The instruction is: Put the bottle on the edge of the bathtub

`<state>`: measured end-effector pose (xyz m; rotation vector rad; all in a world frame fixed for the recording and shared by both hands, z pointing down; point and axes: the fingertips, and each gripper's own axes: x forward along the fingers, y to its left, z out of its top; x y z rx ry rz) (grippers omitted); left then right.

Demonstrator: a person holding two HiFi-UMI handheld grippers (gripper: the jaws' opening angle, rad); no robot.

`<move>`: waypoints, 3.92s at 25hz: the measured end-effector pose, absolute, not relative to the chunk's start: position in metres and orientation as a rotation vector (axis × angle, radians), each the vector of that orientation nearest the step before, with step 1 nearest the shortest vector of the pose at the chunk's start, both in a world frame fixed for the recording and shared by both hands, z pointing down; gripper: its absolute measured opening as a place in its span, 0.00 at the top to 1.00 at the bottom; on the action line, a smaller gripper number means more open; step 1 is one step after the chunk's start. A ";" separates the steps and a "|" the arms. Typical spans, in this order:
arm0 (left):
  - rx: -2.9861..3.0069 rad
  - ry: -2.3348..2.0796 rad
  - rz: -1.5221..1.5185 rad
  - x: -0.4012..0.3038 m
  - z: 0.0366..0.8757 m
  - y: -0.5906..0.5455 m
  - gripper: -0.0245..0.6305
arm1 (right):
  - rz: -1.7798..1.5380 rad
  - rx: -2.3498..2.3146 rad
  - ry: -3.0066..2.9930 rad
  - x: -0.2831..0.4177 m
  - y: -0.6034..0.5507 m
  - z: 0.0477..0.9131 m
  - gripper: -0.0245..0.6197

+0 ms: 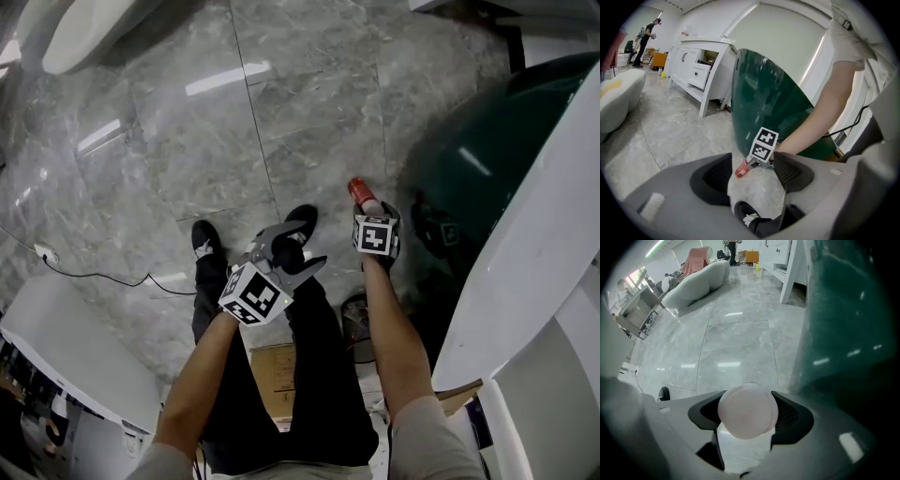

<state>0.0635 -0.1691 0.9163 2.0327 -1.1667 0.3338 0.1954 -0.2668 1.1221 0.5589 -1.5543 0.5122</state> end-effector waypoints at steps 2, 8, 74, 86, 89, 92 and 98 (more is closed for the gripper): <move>2.029 -1.176 0.336 0.061 0.920 -0.171 0.46 | 0.514 0.571 -1.559 0.197 -0.272 1.136 0.51; 2.004 -1.165 0.356 0.070 0.928 -0.153 0.46 | 0.494 0.551 -1.562 0.204 -0.276 1.157 0.51; 2.562 -0.896 0.486 0.094 0.472 0.046 0.49 | 0.725 1.645 -2.139 0.226 0.064 0.489 0.53; 2.536 -0.953 0.415 0.078 0.465 0.046 0.50 | 0.731 1.697 -2.119 0.229 0.079 0.491 0.60; 2.531 -0.965 0.400 0.077 0.465 0.044 0.58 | 0.733 1.712 -2.118 0.231 0.078 0.490 0.68; 2.522 -0.981 0.389 0.074 0.464 0.042 0.68 | 0.738 1.722 -2.116 0.233 0.077 0.489 0.75; 2.508 -0.973 0.376 0.075 0.467 0.040 0.79 | 0.744 1.706 -2.103 0.234 0.077 0.492 0.81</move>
